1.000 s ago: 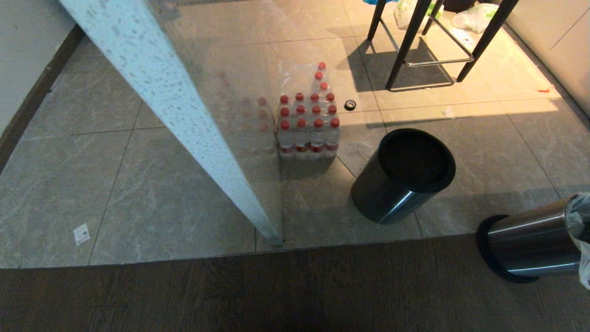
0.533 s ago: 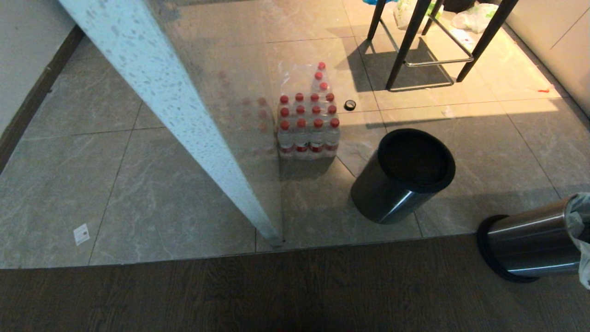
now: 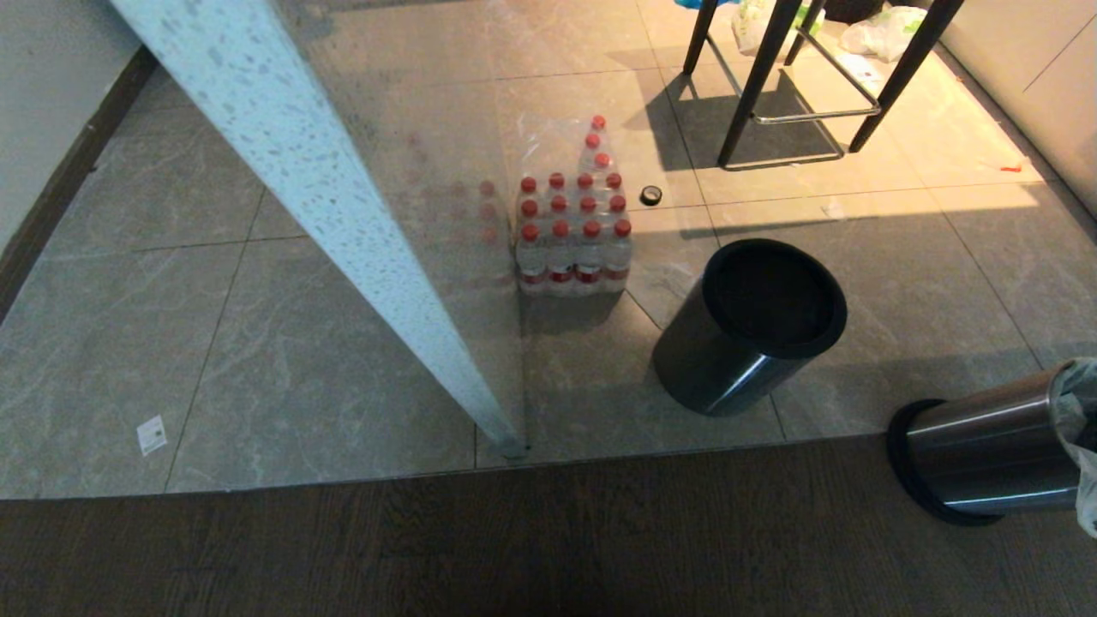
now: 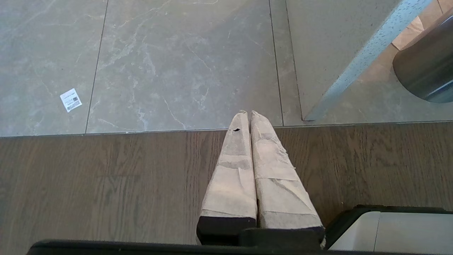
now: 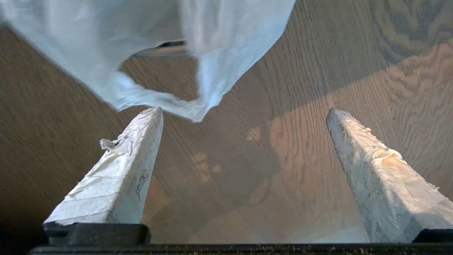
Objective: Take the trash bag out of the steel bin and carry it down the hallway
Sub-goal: Pick up the trash bag
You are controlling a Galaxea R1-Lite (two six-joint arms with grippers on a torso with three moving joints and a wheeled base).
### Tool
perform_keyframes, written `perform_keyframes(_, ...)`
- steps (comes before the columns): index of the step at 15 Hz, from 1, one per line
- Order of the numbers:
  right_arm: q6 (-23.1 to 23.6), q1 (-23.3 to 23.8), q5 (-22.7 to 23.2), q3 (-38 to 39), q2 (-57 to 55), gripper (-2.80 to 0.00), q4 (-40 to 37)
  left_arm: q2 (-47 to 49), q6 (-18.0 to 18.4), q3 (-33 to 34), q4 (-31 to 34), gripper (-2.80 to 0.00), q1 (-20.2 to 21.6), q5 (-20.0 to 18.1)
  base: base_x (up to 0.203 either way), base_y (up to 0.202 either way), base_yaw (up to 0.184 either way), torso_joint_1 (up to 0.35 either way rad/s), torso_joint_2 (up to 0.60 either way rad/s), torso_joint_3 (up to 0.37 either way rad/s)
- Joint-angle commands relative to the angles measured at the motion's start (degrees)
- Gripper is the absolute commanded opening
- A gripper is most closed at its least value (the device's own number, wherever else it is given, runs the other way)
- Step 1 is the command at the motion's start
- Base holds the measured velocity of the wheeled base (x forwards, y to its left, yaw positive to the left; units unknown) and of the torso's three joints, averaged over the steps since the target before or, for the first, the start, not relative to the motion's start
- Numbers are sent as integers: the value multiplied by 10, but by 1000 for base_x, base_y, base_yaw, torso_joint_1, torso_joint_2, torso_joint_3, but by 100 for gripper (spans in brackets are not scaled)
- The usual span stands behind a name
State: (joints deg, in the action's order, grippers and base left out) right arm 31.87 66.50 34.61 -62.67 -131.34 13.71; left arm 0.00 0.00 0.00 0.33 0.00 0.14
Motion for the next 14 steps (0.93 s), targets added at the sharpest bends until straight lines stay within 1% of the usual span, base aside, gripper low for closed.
perform_keyframes(1, 3, -5, 1, -24, -28, 0, 1, 0, 0, 0, 0, -280, 0, 0, 0, 0, 0, 0, 0, 0)
perform_keyframes(2, 3, -6, 2, -34, -34, 0, 3, 0, 0, 0, 0, -280, 0, 0, 0, 0, 0, 0, 0, 0)
perform_keyframes(6, 5, -12, -1, -47, -63, 0, 63, 0, 0, 0, 0, -280, 0, 0, 0, 0, 0, 0, 0, 0)
perform_keyframes(9, 5, -16, -1, -49, -73, 0, 77, 0, 0, 0, 0, -280, 0, 0, 0, 0, 0, 0, 0, 0)
perform_keyframes(10, 7, -16, 1, -52, -77, -280, 80, 0, 0, 0, 0, -280, 0, 0, 0, 0, 0, 0, 0, 0)
perform_keyframes(12, 7, -17, 4, -52, -81, -280, 83, 0, 0, 0, 0, -280, 0, 0, 0, 0, 0, 0, 0, 0)
perform_keyframes(14, 10, -22, -6, -53, -80, -280, 81, 0, 0, 0, 0, -280, 0, 0, 0, 0, 0, 0, 0, 0)
